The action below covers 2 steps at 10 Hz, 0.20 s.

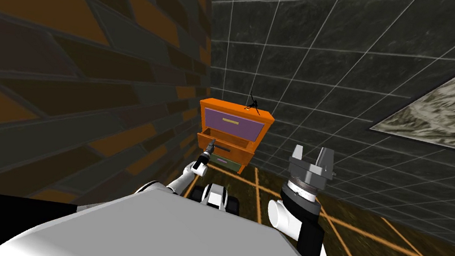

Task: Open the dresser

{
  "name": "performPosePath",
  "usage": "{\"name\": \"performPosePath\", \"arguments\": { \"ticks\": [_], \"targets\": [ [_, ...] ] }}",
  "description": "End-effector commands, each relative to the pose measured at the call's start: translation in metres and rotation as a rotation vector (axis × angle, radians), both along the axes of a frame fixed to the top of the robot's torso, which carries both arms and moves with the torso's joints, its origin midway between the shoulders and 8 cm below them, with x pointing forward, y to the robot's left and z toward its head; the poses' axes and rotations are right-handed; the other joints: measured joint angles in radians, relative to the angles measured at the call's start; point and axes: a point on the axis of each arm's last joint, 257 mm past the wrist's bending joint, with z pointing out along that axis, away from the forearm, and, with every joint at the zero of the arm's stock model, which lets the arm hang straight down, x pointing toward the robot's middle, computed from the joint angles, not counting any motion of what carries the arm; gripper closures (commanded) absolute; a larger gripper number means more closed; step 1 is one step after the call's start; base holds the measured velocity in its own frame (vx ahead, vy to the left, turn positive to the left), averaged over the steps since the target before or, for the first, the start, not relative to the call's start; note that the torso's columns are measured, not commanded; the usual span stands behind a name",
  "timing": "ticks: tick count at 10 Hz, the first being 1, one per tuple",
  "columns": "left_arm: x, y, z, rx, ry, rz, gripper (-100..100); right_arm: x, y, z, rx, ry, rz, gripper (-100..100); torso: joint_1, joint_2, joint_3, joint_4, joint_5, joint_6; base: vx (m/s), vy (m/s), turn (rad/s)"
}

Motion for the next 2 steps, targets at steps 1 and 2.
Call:
{"name": "performPosePath", "arguments": {
  "ticks": [1,2],
  "targets": [
    [-0.0001,0.0001,-0.0003,0.000,0.001,0.000,0,0.0000,0.0000,0.0000,0.000,0.000,0.000,0,0.000,0.000,0.000,0.000,0.000,0.000,0.000,0.000,0.000],
    [-0.0001,0.0001,-0.0004,0.000,0.001,0.000,0,0.0000,0.0000,0.0000,0.000,0.000,0.000,0,0.000,0.000,0.000,-0.001,0.000,0.000,0.000,0.000,0.000]
  ]
}}
